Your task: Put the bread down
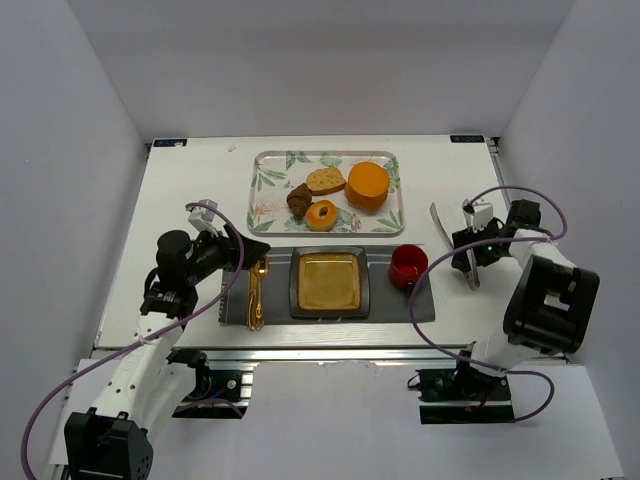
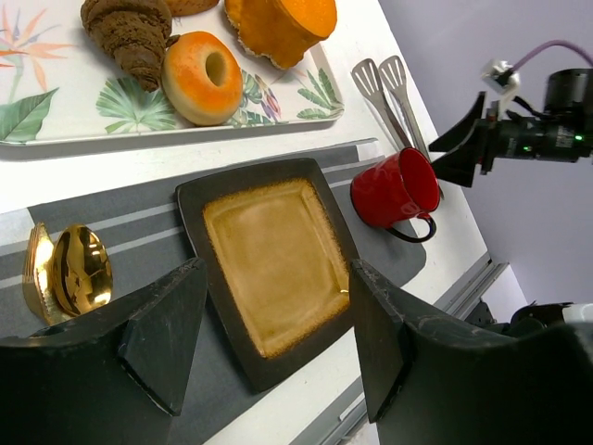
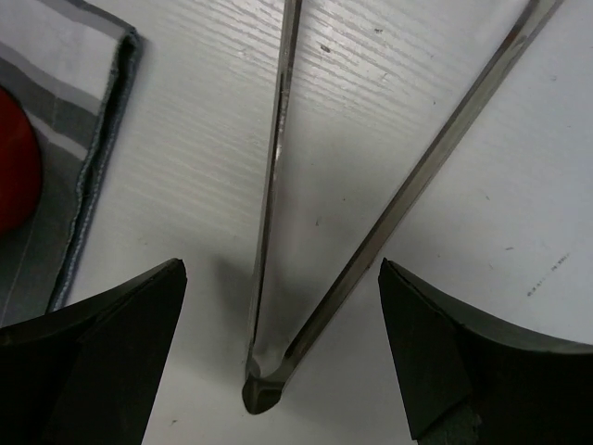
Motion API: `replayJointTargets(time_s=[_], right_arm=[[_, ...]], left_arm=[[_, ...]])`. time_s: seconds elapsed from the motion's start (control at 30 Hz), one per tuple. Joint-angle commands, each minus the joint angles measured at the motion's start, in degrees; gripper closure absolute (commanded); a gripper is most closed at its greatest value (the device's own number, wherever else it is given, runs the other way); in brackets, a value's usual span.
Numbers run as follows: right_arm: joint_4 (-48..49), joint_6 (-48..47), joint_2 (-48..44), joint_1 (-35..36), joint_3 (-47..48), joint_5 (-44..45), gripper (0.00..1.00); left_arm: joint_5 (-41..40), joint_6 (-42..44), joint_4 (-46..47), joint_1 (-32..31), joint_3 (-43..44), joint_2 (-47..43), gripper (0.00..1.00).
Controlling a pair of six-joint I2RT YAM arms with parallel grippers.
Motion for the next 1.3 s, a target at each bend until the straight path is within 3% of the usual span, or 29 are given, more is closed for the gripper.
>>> replayJointTargets(time_s=[0.0,0.27,0.4,0.5,0.7,0.73,0.93,1.03,1.23,1.27], right_arm=[[1.4,-1.6,5.1,-0.3,4.6,-0.1,0.11],[5.0,-1.1,11.4,1.0,4.9,0.9,0.12],[6.5,-0.7,12.2,2.6,3.3,3.9,0.19],[8.1,-0.5,11.8,3.0,1.5,6.2,0.3],[9.3,-1.5,10.8,2.9,-0.9,9.2,0.61],[8.9,-1.2,10.3,2.8,-0.5,8.8,0.7],[4.2,2.5,5.8,2.3,6.7,1.3,0.94],[-1.4,6.0,3.8,2.9,14.3,-7.7,0.92],[-5.4,11.7,-0.1,12.3,22.8,-14.8,0.72],[-5.1,12.6,-0.5,13.8,23.2,-15.0,0.65]], left_arm=[[0.6,0.3,-0.1,-0.2,0.2,-0.1,0.28],[0.1,-0.1,-0.9,-0.2,0.1,-0.7,0.28],[0.0,0.0,-1.4,-0.2,0.7,-0.2,0.28],[-0.1,0.0,-1.2,-0.2,1.0,0.1,0.28],[0.3,-0.2,-0.4,-0.2,1.4,0.7,0.28],[0.3,-0.2,-0.4,-0.2,1.6,0.7,0.28],[0.1,-0.2,-0.9,-0.2,2.0,0.1,0.28],[0.1,-0.4,-1.0,-0.2,1.9,-0.4,0.28],[-0.1,-1.0,-0.8,-0.2,1.7,-1.6,0.28],[-0.1,-1.0,-1.0,-0.1,1.7,-1.7,0.28]])
